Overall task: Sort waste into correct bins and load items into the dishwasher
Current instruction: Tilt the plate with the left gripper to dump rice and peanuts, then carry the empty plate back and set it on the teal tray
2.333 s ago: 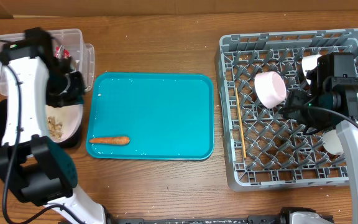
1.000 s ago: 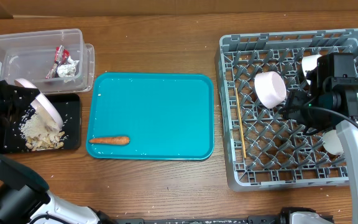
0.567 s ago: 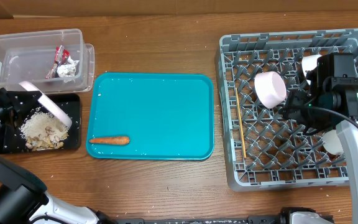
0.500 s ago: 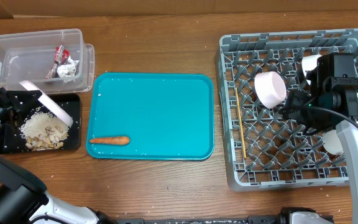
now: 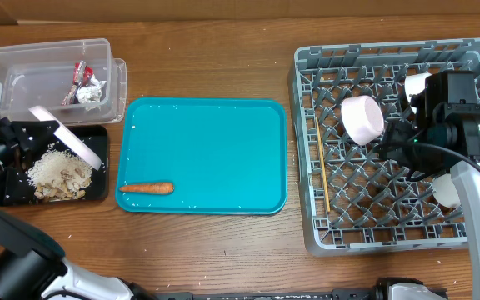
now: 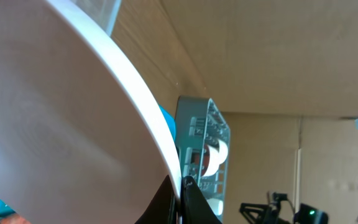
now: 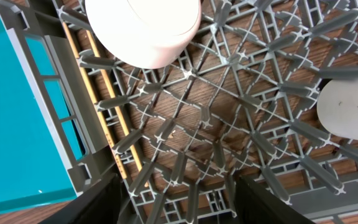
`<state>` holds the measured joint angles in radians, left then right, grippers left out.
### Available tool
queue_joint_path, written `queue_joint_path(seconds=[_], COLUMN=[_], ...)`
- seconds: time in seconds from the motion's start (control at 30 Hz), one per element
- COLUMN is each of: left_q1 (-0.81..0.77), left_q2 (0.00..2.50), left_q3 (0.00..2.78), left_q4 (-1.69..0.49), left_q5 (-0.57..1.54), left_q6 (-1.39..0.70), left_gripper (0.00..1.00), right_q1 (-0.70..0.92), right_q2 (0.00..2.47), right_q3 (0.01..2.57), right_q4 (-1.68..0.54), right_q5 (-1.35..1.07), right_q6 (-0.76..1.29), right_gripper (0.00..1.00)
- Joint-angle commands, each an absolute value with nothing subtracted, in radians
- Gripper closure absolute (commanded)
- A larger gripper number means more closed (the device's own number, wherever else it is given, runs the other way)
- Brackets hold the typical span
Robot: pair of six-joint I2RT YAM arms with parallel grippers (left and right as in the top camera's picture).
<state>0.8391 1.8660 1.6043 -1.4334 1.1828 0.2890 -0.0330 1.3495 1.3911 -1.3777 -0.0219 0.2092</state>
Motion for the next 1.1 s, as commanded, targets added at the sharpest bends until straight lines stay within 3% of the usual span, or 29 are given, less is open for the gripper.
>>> queue_joint_path(seconds=[0.0,0.13,0.27,0.5,0.63,0.97,1.07], left_q1=[0.765,0.602,0.340,-0.072,-0.275,-0.489,-0.496], left_q2=[1.756,1.687,1.669,1.717,1.789,1.985,1.989], left_q3=[1.602,1.602,1.601,1.590,1.590,1.590,1.591], left_q4=[-1.436,-1.415,-1.373,-1.264,-1.235,-1.193,-1.174], left_q5=[1.128,1.025,0.811,0.383,0.266,0.142,0.145], left_q6=[0.310,0.264,0.168,-0.094,-0.195,-0.315,-0.315], left_gripper=[0.96,0.96,0.96,0.96,0.96,0.96,0.90], right_q1=[-0.039,-0.039,-0.039,-0.039,-0.039,-0.039,-0.039], right_q2=[1.346,1.347,1.346,1.346,1.347,1.346,1.346], right_q3=[1.393,1.393,1.393,1.393,1.393,1.393,1.393], right_q4=[-1.374,-1.372,-1.370,-1.371,-1.371,-1.376,-1.377], right_q5=[-0.025,-0.025,-0.025,-0.024,-0.025,-0.025,-0.025], right_q6=[0.208,0.208,0.208,0.208,0.208,0.204,0.204], right_gripper=[0.39,0.39,0.39,0.39,0.39,0.39,0.39])
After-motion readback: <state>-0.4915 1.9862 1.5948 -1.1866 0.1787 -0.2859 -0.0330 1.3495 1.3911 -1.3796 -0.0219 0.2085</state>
